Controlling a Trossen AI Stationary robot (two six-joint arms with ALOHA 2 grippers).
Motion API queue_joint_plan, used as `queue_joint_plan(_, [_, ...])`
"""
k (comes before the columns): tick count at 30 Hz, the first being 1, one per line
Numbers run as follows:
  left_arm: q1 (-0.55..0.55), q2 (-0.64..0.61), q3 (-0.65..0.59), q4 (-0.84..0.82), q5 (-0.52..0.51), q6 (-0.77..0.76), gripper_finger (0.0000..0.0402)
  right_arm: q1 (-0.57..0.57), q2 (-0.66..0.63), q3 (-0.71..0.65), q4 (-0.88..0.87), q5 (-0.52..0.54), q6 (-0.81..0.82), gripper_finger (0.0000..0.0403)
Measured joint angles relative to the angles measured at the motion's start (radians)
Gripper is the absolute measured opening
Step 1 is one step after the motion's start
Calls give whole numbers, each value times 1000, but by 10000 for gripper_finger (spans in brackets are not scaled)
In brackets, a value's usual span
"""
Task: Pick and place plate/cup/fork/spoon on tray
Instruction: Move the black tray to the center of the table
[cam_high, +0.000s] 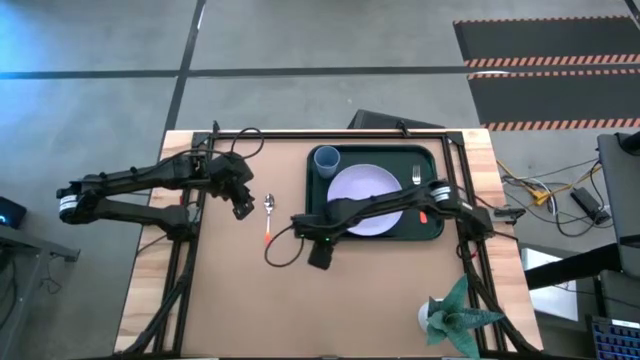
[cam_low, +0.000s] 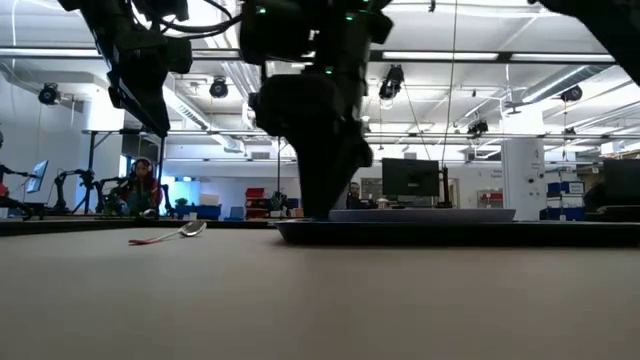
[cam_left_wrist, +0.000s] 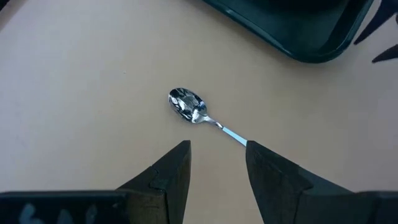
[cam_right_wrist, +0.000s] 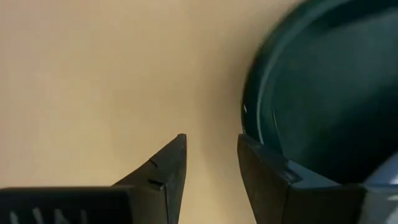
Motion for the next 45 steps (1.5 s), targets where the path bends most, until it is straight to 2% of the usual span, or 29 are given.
queue_joint_plan(7, [0, 0, 0, 0, 1, 2, 136, -8, 85, 139, -73, 8, -101, 131])
queue_joint_plan(18, [0, 0, -1, 0, 3, 2, 136, -13, 115, 146, -77, 6, -105, 120])
queue_joint_plan(21, [0, 0, -1, 0, 3, 2, 136, -14, 115, 146, -78, 18, -100, 95])
queue_joint_plan(27, [0, 0, -1, 0, 3, 2, 136, -14, 115, 146, -78, 24, -100, 16])
queue_joint_plan(45, [0, 0, -1, 0, 3, 1, 136, -9, 115, 139, 33, 0, -52, 8])
